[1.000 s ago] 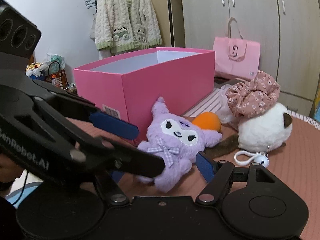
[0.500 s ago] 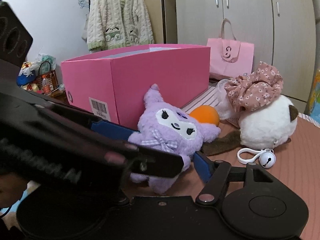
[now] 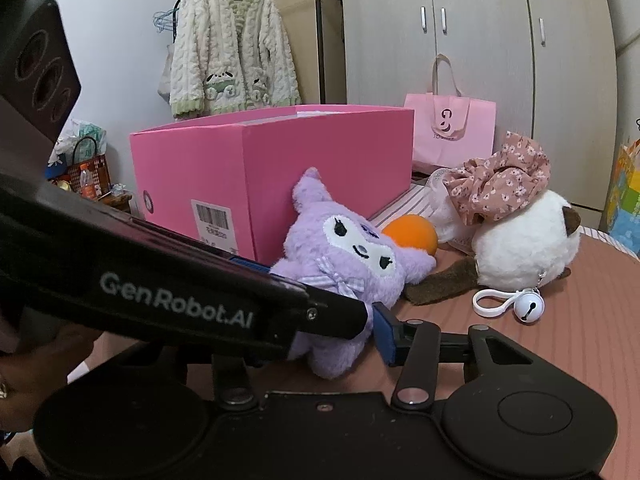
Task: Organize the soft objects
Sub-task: 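Close the left gripper on the lilac plush doll, then carry the lilac doll with the left gripper and drop it into the pink box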
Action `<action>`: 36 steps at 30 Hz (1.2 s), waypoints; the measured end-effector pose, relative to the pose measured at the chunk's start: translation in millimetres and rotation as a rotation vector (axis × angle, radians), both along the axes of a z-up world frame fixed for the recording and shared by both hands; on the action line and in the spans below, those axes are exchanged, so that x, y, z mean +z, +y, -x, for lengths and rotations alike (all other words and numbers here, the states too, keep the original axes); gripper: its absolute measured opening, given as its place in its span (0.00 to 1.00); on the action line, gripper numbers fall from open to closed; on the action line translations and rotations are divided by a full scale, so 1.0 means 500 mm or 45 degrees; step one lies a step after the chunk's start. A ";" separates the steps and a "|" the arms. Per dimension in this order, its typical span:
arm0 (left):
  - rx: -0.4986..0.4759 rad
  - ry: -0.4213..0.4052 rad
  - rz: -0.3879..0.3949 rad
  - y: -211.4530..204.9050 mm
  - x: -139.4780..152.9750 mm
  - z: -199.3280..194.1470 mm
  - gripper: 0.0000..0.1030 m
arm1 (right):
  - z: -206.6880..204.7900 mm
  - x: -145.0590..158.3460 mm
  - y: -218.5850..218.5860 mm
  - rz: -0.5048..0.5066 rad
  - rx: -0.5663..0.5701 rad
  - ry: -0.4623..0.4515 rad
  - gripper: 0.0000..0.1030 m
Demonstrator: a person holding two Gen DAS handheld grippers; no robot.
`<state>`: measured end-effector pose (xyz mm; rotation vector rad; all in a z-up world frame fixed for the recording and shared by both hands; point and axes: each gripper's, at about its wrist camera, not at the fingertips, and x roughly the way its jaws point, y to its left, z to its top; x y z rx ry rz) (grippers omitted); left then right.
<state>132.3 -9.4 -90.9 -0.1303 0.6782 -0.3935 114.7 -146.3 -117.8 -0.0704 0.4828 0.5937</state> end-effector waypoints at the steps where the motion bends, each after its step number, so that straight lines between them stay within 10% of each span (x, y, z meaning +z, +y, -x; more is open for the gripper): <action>1: -0.003 0.011 0.001 0.001 0.003 0.004 0.36 | 0.005 0.004 0.000 0.004 0.001 0.004 0.52; 23: -0.181 0.289 0.006 0.042 0.104 0.094 0.36 | 0.132 0.130 0.029 0.173 0.119 0.141 0.51; 36: -0.133 0.120 -0.065 0.105 0.198 0.140 0.35 | 0.172 0.219 0.106 0.219 0.223 -0.086 0.42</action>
